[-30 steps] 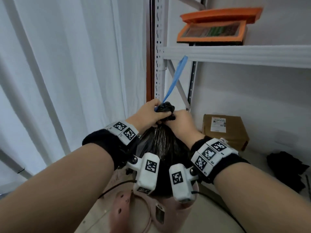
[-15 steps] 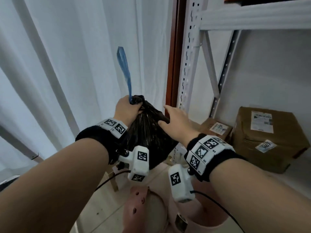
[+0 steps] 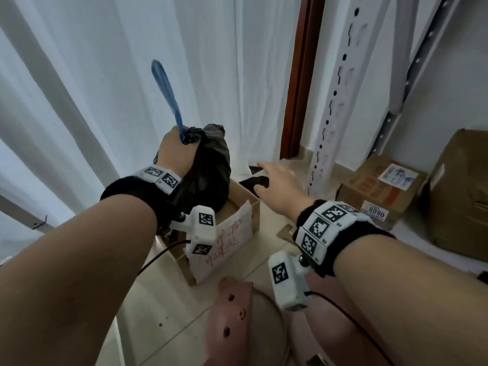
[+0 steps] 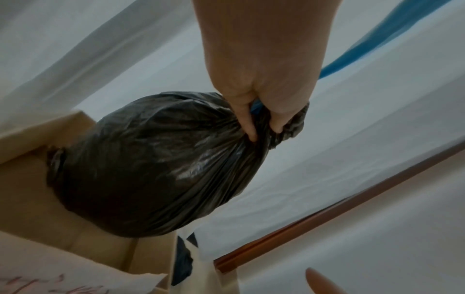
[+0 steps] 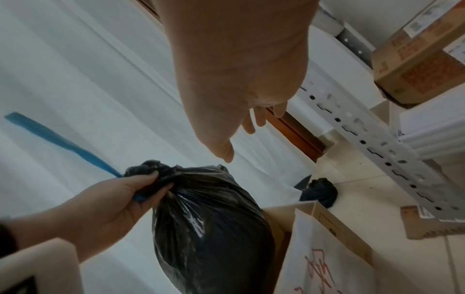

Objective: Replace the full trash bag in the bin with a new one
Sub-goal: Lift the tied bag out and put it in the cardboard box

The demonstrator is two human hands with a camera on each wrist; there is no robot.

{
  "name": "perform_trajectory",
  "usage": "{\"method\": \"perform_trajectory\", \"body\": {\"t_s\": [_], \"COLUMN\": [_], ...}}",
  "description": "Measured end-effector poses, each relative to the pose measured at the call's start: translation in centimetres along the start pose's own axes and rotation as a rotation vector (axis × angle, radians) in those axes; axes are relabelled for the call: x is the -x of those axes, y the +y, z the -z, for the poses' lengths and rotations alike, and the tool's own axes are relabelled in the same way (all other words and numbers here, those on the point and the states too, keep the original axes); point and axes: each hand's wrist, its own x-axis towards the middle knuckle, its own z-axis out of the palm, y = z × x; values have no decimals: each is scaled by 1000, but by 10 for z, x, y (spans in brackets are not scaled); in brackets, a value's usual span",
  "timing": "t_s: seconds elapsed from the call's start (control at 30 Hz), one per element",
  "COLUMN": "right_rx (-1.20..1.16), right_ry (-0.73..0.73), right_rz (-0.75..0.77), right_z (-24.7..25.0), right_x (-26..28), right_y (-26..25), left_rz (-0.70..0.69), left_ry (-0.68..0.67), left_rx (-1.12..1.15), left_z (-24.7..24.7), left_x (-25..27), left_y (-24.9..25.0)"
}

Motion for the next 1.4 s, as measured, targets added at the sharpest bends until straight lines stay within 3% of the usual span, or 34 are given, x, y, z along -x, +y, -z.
{"method": "perform_trajectory", "body": {"t_s": [0.07, 0.17, 0.3, 0.4, 0.5, 0.67, 0.87, 1.13, 1.4], "right_rx": [25, 50, 31, 23, 9, 63, 97, 82, 85], "right_ry": [-43, -96, -152, -159, -162, -182, -199, -141, 12], "right_rz": [-20, -30, -36, -27, -12, -31, -41, -51, -129], "right_z": [-20, -43, -64, -75, -82, -92, -106, -63, 46], "right_x": [-5, -9, -10, -14, -21, -28, -23, 32, 157], "right_y": [8, 15, 17, 15, 13, 16, 30, 49, 71], "left_rz": [38, 81, 89, 33, 83, 200, 164, 136, -49], "left_ry": [-87, -109, -166, -155, -63, -282, -312, -273, -377], "left_rx": [-67, -147, -205, -69, 53, -324, -398, -504, -405], "left_z": [-11, -18, -22, -24, -29, -53, -66, -54, -44], "left_x": [5, 9, 10, 10, 9, 24, 42, 93, 185], "left_y": [-32, -73, -96, -95, -91, -110, -119, -72, 76]}}
